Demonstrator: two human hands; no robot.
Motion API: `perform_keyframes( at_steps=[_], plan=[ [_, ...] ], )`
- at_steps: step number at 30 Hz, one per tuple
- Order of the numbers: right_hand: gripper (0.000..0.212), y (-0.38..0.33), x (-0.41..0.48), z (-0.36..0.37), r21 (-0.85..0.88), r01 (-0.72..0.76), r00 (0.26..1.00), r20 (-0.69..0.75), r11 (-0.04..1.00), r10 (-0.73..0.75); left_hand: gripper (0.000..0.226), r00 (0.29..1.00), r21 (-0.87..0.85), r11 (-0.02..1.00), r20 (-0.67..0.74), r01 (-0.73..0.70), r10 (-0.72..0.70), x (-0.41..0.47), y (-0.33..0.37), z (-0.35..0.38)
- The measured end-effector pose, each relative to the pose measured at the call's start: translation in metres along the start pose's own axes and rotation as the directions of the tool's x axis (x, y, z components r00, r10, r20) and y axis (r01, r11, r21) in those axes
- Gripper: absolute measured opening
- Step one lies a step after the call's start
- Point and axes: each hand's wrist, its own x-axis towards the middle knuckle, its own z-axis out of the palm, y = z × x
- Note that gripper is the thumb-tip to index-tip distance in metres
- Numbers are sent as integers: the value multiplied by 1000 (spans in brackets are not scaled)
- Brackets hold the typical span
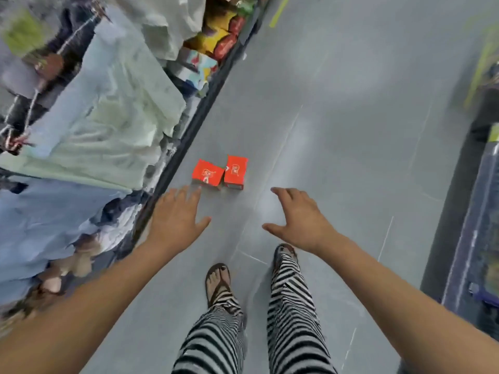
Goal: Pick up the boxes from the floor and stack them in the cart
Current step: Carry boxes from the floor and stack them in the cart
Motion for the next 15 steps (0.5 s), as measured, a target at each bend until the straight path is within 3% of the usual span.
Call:
perform_keyframes(
  at_steps=[4, 9, 15],
  plan=[
    [85, 41, 99, 62, 15, 75, 997, -9, 997, -75, 72, 991, -83, 996, -120, 42, -52, 73, -14, 107],
    [99, 91, 223, 148, -113, 211, 976, -35, 971, -216, 92, 960, -183, 974, -219, 136, -175, 161, -32, 223],
    [112, 132, 354, 216, -302, 427, 881, -71, 852, -467, 101, 952, -94, 995, -303, 24, -51, 237, -67, 303]
  ],
)
